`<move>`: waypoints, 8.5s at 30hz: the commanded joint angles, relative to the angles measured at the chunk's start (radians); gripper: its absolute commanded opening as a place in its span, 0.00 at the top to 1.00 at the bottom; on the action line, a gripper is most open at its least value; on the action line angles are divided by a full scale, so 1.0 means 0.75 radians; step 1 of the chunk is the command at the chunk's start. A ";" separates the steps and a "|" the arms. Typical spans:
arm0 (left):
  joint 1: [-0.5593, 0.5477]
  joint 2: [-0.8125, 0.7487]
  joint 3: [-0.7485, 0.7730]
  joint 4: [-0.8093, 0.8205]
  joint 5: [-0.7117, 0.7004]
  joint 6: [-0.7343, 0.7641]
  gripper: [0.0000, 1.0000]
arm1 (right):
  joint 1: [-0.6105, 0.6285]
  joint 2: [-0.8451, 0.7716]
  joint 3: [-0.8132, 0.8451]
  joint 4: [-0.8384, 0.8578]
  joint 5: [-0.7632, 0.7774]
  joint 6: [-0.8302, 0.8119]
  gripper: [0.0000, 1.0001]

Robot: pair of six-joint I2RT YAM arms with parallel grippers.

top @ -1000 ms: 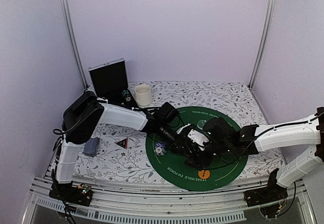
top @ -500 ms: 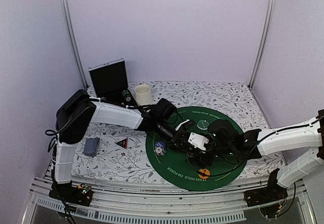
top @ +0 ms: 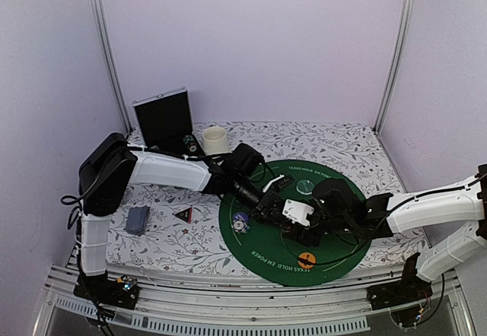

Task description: Distribute texas hold em gaming equipment

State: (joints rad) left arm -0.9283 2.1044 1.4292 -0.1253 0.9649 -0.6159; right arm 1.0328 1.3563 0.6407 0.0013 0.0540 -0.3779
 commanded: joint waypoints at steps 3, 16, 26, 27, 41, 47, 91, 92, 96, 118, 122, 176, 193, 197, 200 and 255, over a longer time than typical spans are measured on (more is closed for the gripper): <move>0.006 -0.024 0.002 0.028 0.039 0.024 1.00 | -0.006 0.022 0.053 0.021 0.043 0.001 0.41; 0.013 -0.013 0.006 -0.029 0.007 0.079 1.00 | -0.012 0.050 0.083 -0.008 0.023 0.031 0.86; 0.044 0.038 -0.034 -0.063 -0.107 0.144 0.67 | 0.030 0.183 0.143 -0.093 0.009 0.248 0.98; 0.046 0.041 -0.037 -0.062 -0.102 0.150 0.65 | 0.029 0.199 0.150 -0.096 0.002 0.265 0.98; 0.104 -0.012 -0.125 -0.032 -0.080 0.200 0.46 | 0.031 0.242 0.144 -0.118 -0.046 0.464 0.98; 0.135 -0.044 -0.134 -0.020 -0.060 0.214 0.39 | 0.032 0.269 0.164 -0.165 -0.059 0.496 0.98; 0.177 -0.099 0.132 -0.593 -0.743 0.667 0.36 | 0.240 0.423 0.224 -0.390 0.163 0.861 0.97; 0.175 -0.102 0.129 -0.594 -0.743 0.670 0.36 | 0.239 0.433 0.226 -0.398 0.161 0.863 0.97; 0.161 -0.108 0.130 -0.605 -0.761 0.694 0.33 | 0.241 0.447 0.232 -0.420 0.149 0.882 0.78; -0.012 0.170 0.393 -0.751 -0.981 0.883 0.12 | 0.237 0.058 0.306 -0.471 0.086 0.829 0.01; -0.042 0.243 0.465 -0.782 -1.011 0.894 0.15 | 0.231 -0.076 0.311 -0.567 0.125 0.852 0.01; -0.219 0.283 0.536 -0.956 -1.187 0.952 0.82 | 0.147 -0.370 0.302 -0.597 0.244 0.817 0.01; -0.343 -0.033 0.545 -1.096 -1.051 0.961 0.89 | -0.332 -0.586 0.364 -0.638 0.263 0.667 0.01; -0.450 0.052 0.612 -1.195 -1.133 0.965 0.90 | -0.352 -0.603 0.321 -0.622 0.249 0.659 0.01; -0.482 0.097 0.646 -1.228 -1.201 0.970 0.88 | -0.354 -0.619 0.281 -0.602 0.219 0.665 0.01; -0.407 0.107 0.704 -1.131 -1.163 1.007 0.28 | -0.356 -0.570 0.235 -0.534 0.128 0.677 0.01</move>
State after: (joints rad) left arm -1.2671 2.2841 1.9564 -1.0050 0.0319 0.1455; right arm 0.7712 0.9218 0.7841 -0.4099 0.1223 0.1368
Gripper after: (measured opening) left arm 0.700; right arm 0.988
